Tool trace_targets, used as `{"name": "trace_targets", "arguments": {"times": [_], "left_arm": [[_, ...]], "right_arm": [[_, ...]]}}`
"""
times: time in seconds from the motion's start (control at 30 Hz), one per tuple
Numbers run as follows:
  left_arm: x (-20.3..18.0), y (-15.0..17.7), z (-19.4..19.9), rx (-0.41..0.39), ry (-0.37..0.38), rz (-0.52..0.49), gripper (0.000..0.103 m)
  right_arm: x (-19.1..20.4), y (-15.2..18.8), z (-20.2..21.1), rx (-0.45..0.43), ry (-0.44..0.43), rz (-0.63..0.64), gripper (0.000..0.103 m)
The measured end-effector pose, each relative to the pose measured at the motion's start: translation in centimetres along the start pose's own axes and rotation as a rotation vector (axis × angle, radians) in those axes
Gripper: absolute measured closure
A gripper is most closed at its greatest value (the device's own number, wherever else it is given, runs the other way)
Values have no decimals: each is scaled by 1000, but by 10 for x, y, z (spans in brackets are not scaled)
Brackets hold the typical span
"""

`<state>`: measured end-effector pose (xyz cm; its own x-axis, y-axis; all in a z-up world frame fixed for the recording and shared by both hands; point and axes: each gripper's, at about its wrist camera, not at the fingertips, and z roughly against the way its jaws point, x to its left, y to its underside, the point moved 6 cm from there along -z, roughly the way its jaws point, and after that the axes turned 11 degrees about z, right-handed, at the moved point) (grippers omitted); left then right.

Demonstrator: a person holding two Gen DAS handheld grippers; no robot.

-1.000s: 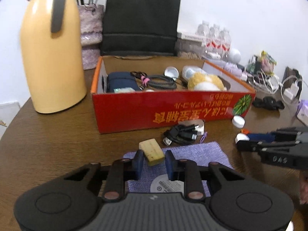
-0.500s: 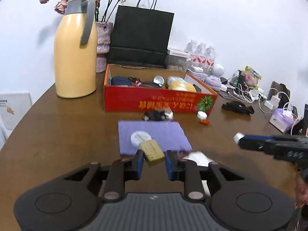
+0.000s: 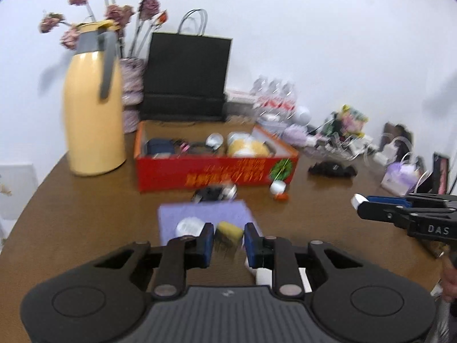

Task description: Organize objects

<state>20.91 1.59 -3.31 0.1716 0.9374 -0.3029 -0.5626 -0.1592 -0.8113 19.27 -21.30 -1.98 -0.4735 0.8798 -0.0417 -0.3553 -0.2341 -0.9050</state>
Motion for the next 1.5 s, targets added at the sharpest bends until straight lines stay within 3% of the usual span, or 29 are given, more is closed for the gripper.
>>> {"name": "trace_targets", "arguments": {"times": [0.13,0.23,0.33,0.37,0.43,0.5,0.57,0.67,0.77,0.83,0.9,1.0,1.17,1.27,1.4,1.5], "left_arm": [[-1,-62,-50,14,74,-53,94],[-5,-109,-101,23,64,-82,99],[7,-139,-151,54,2,-32,99],[13,-140,-159,70,-10,-5,96],[19,-127,-157,68,42,-7,76],[19,-94,-150,114,58,-54,61],[16,-59,-138,138,80,-100,60],[4,-5,-123,198,118,-173,60],[-3,23,-128,213,70,-238,59],[-5,28,-134,177,9,-281,63],[-6,28,-139,170,-41,-311,63],[0,23,-149,191,-66,-265,64],[3,18,-160,221,20,-195,74],[5,11,-156,240,21,-145,77],[-4,-15,-131,148,65,-131,77],[-5,-47,-120,79,77,-136,77]], "right_arm": [[-29,-51,-40,-48,-17,44,73],[-58,-92,-98,-32,-25,45,73],[-84,-114,-163,29,60,49,73],[-91,-116,-178,49,90,30,73],[-90,-112,-187,26,45,14,73],[-88,-99,-191,26,23,-2,73],[-84,-84,-185,37,47,14,73],[-75,-55,-165,42,12,-2,73],[-66,-26,-148,76,-10,-31,73],[-57,-11,-135,97,-8,-31,73],[-48,3,-121,117,-5,-27,73],[-39,21,-100,132,-16,-67,72],[-29,44,-81,159,-24,-104,72],[-29,47,-74,160,-22,-112,72],[-39,34,-66,120,-23,-137,73],[-52,3,-69,66,-23,-92,73]]}}
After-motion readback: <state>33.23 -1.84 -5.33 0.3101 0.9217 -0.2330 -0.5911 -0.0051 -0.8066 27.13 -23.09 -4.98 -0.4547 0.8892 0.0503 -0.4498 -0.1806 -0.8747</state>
